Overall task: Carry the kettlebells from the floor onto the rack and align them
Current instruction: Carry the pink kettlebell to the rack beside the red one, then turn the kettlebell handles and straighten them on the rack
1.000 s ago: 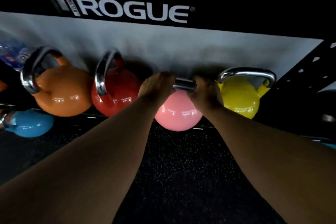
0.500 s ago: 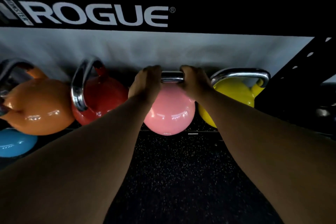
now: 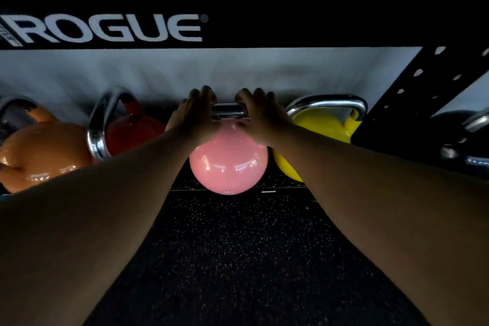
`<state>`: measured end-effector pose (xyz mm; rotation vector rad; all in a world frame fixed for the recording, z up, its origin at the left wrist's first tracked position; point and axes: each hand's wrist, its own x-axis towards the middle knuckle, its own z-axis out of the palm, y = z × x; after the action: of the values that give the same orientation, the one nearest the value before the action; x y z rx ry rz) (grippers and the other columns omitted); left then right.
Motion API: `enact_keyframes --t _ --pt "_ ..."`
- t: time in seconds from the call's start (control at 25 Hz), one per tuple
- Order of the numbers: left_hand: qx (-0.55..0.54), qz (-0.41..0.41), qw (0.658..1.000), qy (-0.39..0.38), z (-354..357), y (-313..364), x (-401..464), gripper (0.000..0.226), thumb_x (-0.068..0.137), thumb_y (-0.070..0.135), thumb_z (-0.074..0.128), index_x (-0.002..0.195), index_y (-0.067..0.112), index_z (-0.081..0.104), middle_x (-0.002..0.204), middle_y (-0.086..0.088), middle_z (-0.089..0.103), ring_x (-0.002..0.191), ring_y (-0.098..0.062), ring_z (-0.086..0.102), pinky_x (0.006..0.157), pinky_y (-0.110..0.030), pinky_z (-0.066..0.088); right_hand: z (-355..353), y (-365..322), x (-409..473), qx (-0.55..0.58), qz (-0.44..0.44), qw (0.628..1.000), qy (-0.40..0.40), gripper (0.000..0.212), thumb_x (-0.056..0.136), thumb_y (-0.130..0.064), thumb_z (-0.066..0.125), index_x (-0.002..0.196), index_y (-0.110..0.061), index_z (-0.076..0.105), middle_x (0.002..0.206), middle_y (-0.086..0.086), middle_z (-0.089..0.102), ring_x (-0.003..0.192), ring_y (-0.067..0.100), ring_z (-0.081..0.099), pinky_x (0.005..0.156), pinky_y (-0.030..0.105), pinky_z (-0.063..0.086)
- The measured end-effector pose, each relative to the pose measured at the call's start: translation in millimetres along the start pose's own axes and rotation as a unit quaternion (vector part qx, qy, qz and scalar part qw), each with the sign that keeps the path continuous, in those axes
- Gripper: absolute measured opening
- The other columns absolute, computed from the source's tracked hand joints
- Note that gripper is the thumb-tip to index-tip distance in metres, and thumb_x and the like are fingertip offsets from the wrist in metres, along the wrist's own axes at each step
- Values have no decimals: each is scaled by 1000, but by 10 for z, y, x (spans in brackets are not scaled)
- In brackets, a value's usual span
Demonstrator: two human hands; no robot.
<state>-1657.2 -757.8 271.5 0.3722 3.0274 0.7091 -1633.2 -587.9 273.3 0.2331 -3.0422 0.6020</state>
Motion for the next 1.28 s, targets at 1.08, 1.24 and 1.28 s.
enact_keyframes --t 1.08,1.24,1.28 --pt "205 301 930 -50 1859 4621 -864 29 83 21 57 111 17 59 114 -4 59 108 -27 56 85 -40 46 -2377 4135 -3556 -203 58 977 -39 41 94 -30 50 135 -22 48 146 10 44 135 31 37 104 46 36" --pt "216 296 929 -52 1999 4859 -416 33 86 25 54 117 14 55 118 -8 54 107 -30 54 84 -43 46 -2397 4498 -3190 -212 82 973 -53 37 95 -34 47 127 -19 53 143 13 45 129 33 43 102 47 39" --pt "208 286 934 -48 2039 4898 -264 34 87 27 53 118 14 54 118 -9 54 106 -31 54 84 -44 46 -2398 4571 -3040 -220 89 970 -56 38 95 -36 45 127 -18 53 143 14 45 127 33 43 102 47 40"
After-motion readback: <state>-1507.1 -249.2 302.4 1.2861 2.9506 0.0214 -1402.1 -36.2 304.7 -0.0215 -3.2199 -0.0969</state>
